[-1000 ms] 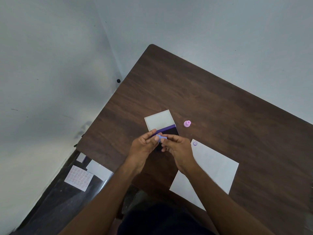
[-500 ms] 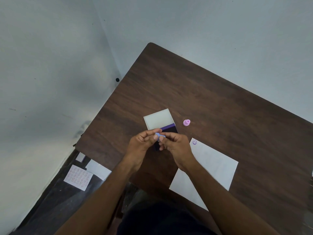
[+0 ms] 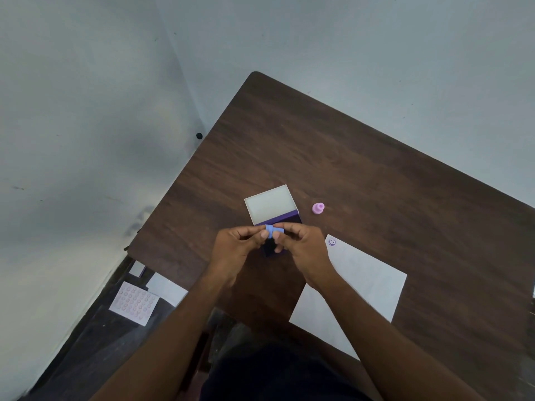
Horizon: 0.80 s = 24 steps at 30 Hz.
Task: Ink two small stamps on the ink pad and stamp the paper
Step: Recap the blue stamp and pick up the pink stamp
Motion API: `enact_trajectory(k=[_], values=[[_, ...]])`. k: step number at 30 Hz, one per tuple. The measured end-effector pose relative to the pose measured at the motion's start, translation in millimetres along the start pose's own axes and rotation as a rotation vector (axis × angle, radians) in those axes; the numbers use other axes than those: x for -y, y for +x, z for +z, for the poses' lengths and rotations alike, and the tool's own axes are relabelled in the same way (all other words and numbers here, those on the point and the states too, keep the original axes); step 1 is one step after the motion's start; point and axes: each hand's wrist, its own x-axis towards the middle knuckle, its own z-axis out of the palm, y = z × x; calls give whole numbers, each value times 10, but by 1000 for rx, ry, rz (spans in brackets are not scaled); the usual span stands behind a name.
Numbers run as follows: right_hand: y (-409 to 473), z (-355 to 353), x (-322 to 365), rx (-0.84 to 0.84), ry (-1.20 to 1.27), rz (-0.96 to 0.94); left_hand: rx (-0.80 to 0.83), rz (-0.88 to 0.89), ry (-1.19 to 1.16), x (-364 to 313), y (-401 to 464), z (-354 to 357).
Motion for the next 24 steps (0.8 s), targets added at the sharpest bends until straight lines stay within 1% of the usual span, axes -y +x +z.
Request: enact_trajectory(k=[5,10,12,15,18,21,24], values=[[45,-69,-59,11,-38,26,24,48,67,25,32,55],[55,-103,-146,-58,53,88,82,67,214,16,115,128],[69,-102,-178,-117,92,130,110,49,304,5,162,161],[109,-151,-220,-222,84,161,93,20,431,-5,225,254],[178,-276,-233,-345,15,170,93,15,470,-29,278,376],[255,-451,-260,-479,-55,179,127,68,570,-77,322,532],[323,-604,-314,-541,-151,167,149,88,694,-122,373,701]])
